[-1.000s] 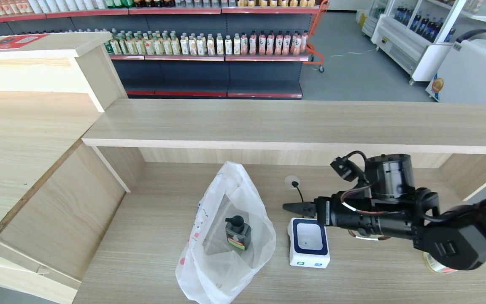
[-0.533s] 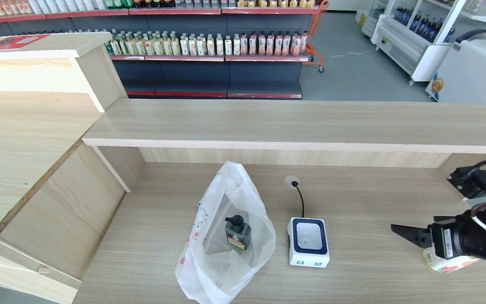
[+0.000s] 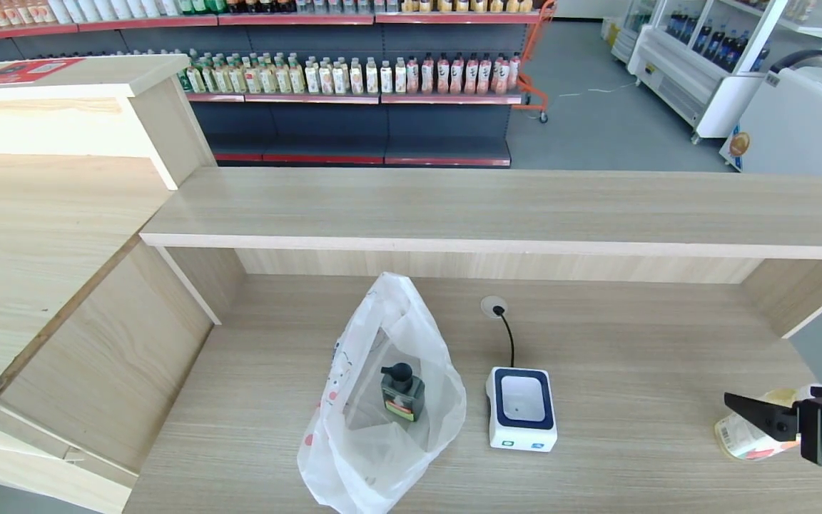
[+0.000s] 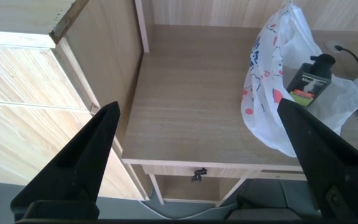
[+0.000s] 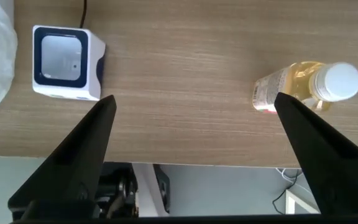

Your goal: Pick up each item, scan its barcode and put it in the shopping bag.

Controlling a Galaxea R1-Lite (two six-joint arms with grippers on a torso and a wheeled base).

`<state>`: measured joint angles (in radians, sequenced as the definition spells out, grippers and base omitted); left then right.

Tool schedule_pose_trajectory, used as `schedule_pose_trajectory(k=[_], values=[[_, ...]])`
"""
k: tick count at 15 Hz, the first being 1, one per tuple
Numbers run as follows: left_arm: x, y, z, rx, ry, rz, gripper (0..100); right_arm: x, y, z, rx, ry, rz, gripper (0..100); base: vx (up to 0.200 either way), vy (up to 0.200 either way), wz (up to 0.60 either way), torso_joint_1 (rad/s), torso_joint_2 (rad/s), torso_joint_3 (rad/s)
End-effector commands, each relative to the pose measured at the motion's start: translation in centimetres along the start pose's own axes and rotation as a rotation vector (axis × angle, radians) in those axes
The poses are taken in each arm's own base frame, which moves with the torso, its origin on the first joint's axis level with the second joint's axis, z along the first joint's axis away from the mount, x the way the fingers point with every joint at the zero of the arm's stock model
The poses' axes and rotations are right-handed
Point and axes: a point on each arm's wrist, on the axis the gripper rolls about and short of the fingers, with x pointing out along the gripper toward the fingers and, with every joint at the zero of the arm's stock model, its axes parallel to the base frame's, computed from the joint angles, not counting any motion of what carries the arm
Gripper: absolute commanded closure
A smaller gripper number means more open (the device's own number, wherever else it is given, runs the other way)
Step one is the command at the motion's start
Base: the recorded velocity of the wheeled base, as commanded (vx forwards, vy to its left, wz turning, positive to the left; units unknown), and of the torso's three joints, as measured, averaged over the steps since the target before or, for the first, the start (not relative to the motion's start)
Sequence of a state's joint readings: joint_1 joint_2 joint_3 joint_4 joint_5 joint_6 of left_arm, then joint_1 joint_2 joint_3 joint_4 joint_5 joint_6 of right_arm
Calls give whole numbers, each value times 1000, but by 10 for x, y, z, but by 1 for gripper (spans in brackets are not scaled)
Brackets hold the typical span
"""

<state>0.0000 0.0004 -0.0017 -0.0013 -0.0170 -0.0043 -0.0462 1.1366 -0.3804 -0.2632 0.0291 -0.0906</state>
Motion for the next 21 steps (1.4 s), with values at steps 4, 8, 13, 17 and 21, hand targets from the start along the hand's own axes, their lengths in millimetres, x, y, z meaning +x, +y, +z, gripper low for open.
schedule_pose_trajectory(k=[4,8,13,17,21], values=[[0,0,0,1,1,2,0,-3,-3,-14,66,45,-22,0,0,-200,0,1,-2,5],[0,0,0,-3,-1,2,0,-6,0,-15,162,68,12,0,0,-200,0,1,1,2],[0,0,0,-6,-1,0,0,-22,4,-16,157,83,84,0,-80,0,0,1,1,0],[0,0,0,-6,-1,2,0,-23,6,-17,152,86,104,0,-200,0,0,8,4,5],[0,0,0,0,1,0,0,-22,6,-20,154,121,90,0,-200,0,0,1,5,5]])
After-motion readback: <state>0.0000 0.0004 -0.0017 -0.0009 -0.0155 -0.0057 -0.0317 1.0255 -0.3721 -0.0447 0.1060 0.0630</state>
